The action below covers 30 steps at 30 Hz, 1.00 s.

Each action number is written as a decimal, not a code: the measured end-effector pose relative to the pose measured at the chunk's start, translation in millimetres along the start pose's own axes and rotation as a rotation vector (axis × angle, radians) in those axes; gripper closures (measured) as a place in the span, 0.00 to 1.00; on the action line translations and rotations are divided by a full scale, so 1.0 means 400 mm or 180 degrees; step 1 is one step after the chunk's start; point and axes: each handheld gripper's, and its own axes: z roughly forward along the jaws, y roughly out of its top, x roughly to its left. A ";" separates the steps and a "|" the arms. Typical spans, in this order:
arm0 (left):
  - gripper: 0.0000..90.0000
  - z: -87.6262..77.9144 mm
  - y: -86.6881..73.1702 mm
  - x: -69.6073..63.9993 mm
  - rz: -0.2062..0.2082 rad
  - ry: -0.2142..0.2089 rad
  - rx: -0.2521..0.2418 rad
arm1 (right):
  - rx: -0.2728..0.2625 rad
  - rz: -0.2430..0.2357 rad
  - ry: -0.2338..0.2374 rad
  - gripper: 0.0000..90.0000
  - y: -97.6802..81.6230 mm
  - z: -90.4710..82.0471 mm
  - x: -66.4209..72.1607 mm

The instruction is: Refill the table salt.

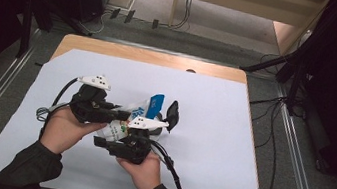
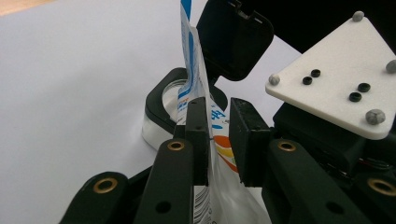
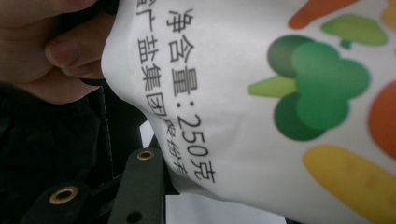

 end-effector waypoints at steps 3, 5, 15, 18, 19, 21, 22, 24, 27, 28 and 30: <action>0.87 0.001 0.000 0.000 -0.0006 -0.0006 0.0012 | 0.0005 0.0013 0.0002 0.71 -0.001 0.000 0.000; 0.87 0.002 0.001 0.000 0.0004 -0.0009 0.0014 | 0.0004 0.0016 -0.0001 0.71 -0.001 0.000 0.000; 0.87 0.008 0.005 -0.003 0.0012 -0.0025 0.0027 | 0.0001 0.0051 0.0001 0.71 -0.002 -0.005 -0.003; 0.87 0.010 0.008 -0.002 -0.0002 -0.0023 0.0059 | -0.0004 0.0061 0.0000 0.71 -0.003 -0.007 -0.003; 0.87 0.011 0.009 -0.001 -0.0040 -0.0039 0.0078 | 0.0003 0.0074 0.0011 0.71 -0.003 -0.007 -0.004; 0.88 0.014 0.010 0.000 -0.0067 -0.0015 0.0089 | 0.0017 0.0086 0.0021 0.71 -0.003 -0.007 -0.006; 0.89 0.015 0.010 0.000 -0.0068 -0.0014 0.0095 | 0.0022 0.0083 0.0016 0.71 -0.003 -0.008 -0.006; 0.90 0.016 0.011 0.000 -0.0049 -0.0003 0.0116 | 0.0037 0.0092 0.0015 0.71 -0.004 -0.007 -0.006; 0.90 0.016 0.012 -0.002 -0.0035 0.0002 0.0121 | 0.0058 0.0070 0.0007 0.69 -0.005 -0.005 -0.007; 0.90 0.016 0.012 -0.003 -0.0030 0.0011 0.0124 | 0.0081 0.0046 -0.0006 0.67 -0.005 -0.004 -0.006; 0.90 0.016 0.013 -0.003 -0.0023 0.0008 0.0129 | 0.0096 -0.0007 -0.0018 0.66 -0.007 -0.002 -0.004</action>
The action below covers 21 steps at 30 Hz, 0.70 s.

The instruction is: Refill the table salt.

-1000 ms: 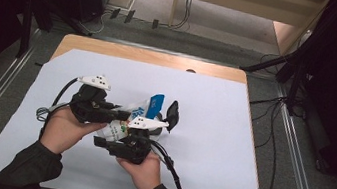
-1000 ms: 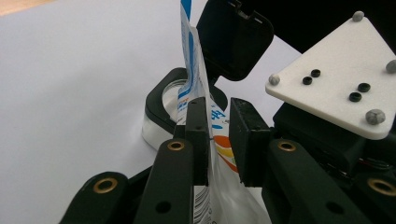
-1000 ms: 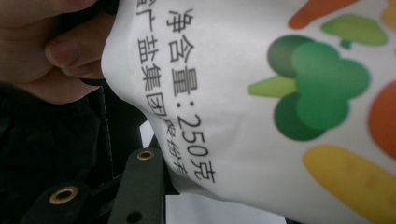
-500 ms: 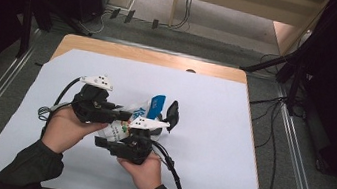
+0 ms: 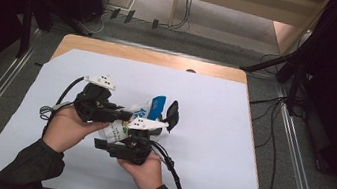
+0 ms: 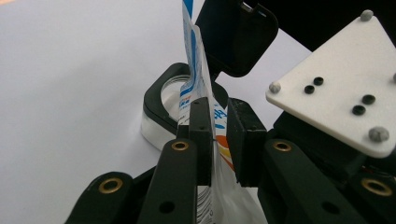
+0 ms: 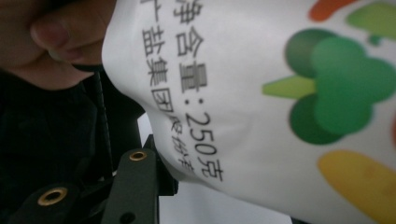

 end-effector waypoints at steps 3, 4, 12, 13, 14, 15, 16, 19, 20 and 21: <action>0.90 -0.001 0.001 0.000 0.0006 -0.0008 0.0003 | 0.0000 -0.0045 -0.0036 0.66 -0.001 0.000 0.002; 0.90 -0.001 0.001 0.000 0.0004 -0.0012 0.0005 | -0.0003 -0.0053 -0.0044 0.68 -0.001 0.000 0.002; 0.90 -0.002 0.003 -0.001 0.0011 -0.0018 -0.0015 | -0.0034 -0.0013 -0.0052 0.73 0.001 -0.006 0.002; 0.90 -0.002 0.003 0.000 0.0016 -0.0018 -0.0015 | -0.0040 -0.0006 -0.0047 0.73 0.001 -0.006 0.002; 0.89 -0.003 0.003 0.001 0.0011 -0.0019 -0.0022 | -0.0044 -0.0001 -0.0040 0.73 0.001 -0.006 0.002; 0.89 -0.003 0.002 0.001 0.0002 -0.0010 -0.0029 | -0.0048 0.0009 -0.0034 0.73 0.001 -0.006 0.002; 0.89 -0.003 0.002 0.001 0.0000 -0.0012 -0.0033 | -0.0052 0.0008 -0.0030 0.73 0.001 -0.006 0.002; 0.89 -0.003 0.002 0.002 -0.0002 -0.0019 -0.0045 | -0.0058 0.0034 -0.0015 0.73 0.001 -0.006 0.002; 0.89 -0.003 0.003 0.002 -0.0003 -0.0015 -0.0044 | -0.0064 0.0037 -0.0008 0.73 0.002 -0.007 0.001; 0.88 -0.003 0.003 0.002 -0.0003 -0.0025 -0.0049 | -0.0066 0.0049 -0.0003 0.73 0.002 -0.008 0.001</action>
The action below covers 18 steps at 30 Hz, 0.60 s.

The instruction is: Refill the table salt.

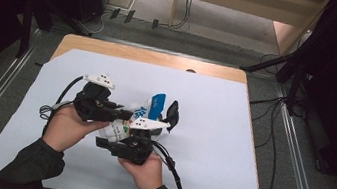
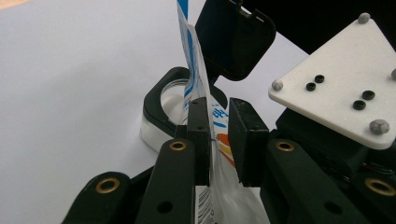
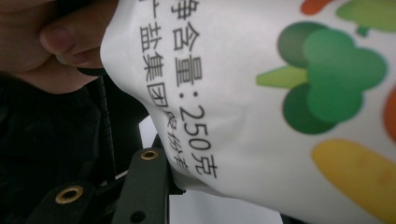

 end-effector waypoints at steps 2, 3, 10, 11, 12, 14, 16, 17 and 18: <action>0.88 0.000 0.000 0.001 0.0007 -0.0003 -0.0007 | -0.0007 0.0010 0.0016 0.73 0.001 -0.001 0.000; 0.88 -0.001 0.000 0.001 0.0008 -0.0003 -0.0008 | -0.0010 0.0011 0.0021 0.74 0.001 -0.002 0.000; 0.87 -0.002 0.000 0.001 0.0008 -0.0005 -0.0016 | -0.0013 0.0000 0.0030 0.74 0.003 -0.003 -0.001; 0.87 -0.002 0.000 0.001 0.0009 -0.0003 -0.0015 | -0.0012 0.0000 0.0032 0.74 0.003 -0.003 -0.001; 0.87 -0.002 0.000 0.001 0.0008 -0.0004 -0.0014 | -0.0013 0.0000 0.0030 0.74 0.003 -0.003 -0.001; 0.87 -0.001 0.000 0.001 0.0012 -0.0006 -0.0007 | -0.0008 0.0004 0.0033 0.74 0.003 -0.003 -0.001; 0.87 0.000 0.000 0.001 0.0008 -0.0007 -0.0005 | -0.0005 0.0007 0.0032 0.74 0.002 -0.003 -0.002; 0.87 0.000 0.000 0.000 0.0009 -0.0003 -0.0006 | -0.0007 0.0008 0.0029 0.74 0.002 -0.003 -0.002; 0.87 0.000 0.000 0.000 0.0011 -0.0004 -0.0006 | -0.0003 0.0009 0.0035 0.74 0.002 -0.003 -0.002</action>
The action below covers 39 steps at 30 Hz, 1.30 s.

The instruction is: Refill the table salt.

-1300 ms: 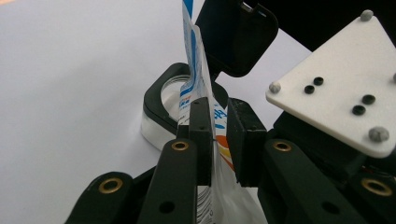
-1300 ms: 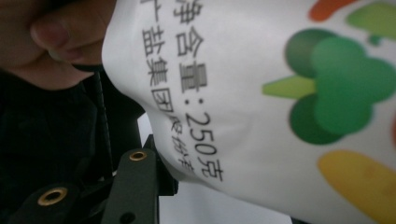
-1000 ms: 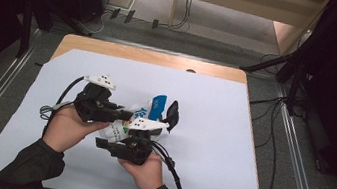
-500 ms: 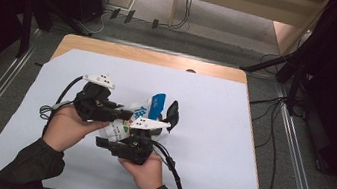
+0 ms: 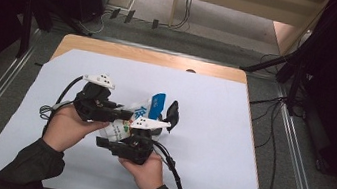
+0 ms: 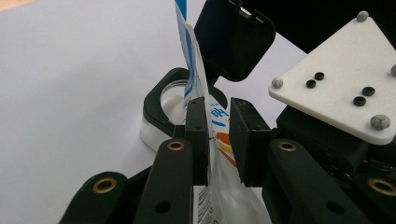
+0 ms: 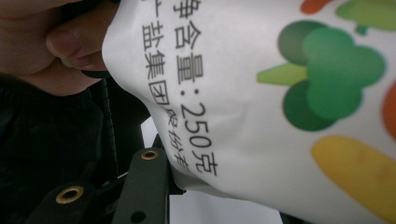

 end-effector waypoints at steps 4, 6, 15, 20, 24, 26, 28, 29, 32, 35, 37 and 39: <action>0.87 0.000 0.000 0.000 0.0009 -0.0003 0.0003 | -0.0003 -0.0006 -0.0003 0.74 0.000 0.000 0.000; 0.87 0.000 0.000 0.000 0.0009 -0.0002 0.0002 | -0.0004 -0.0007 -0.0005 0.74 0.000 0.000 0.000; 0.87 0.000 0.000 0.000 0.0012 -0.0002 0.0011 | 0.0006 -0.0001 -0.0001 0.74 0.000 -0.001 0.000; 0.87 0.000 0.000 0.000 0.0000 -0.0002 -0.0002 | 0.0001 0.0001 -0.0002 0.74 0.001 0.000 0.000; 0.87 0.000 0.000 0.001 0.0002 -0.0007 -0.0002 | -0.0002 0.0001 0.0000 0.74 0.001 -0.001 0.000; 0.87 0.000 0.000 0.000 0.0007 -0.0003 -0.0006 | -0.0003 0.0003 -0.0003 0.74 0.002 -0.001 0.000; 0.87 0.001 0.000 0.000 0.0012 0.0001 0.0001 | -0.0003 0.0003 0.0003 0.74 0.002 -0.001 0.000; 0.87 0.001 0.000 0.000 0.0014 0.0015 0.0002 | -0.0007 0.0006 0.0001 0.74 0.002 -0.001 0.000; 0.87 0.002 0.000 0.000 0.0009 0.0023 0.0011 | -0.0015 0.0022 -0.0002 0.74 0.003 0.002 0.000; 0.86 0.001 0.000 0.000 0.0010 0.0011 -0.0003 | -0.0016 0.0019 0.0000 0.74 0.003 0.001 0.000; 0.86 0.001 0.000 0.000 0.0007 0.0012 -0.0007 | -0.0018 0.0027 0.0005 0.74 0.004 0.000 0.000; 0.86 0.002 0.000 0.001 0.0003 0.0012 -0.0011 | -0.0017 0.0029 0.0007 0.74 0.004 0.000 -0.001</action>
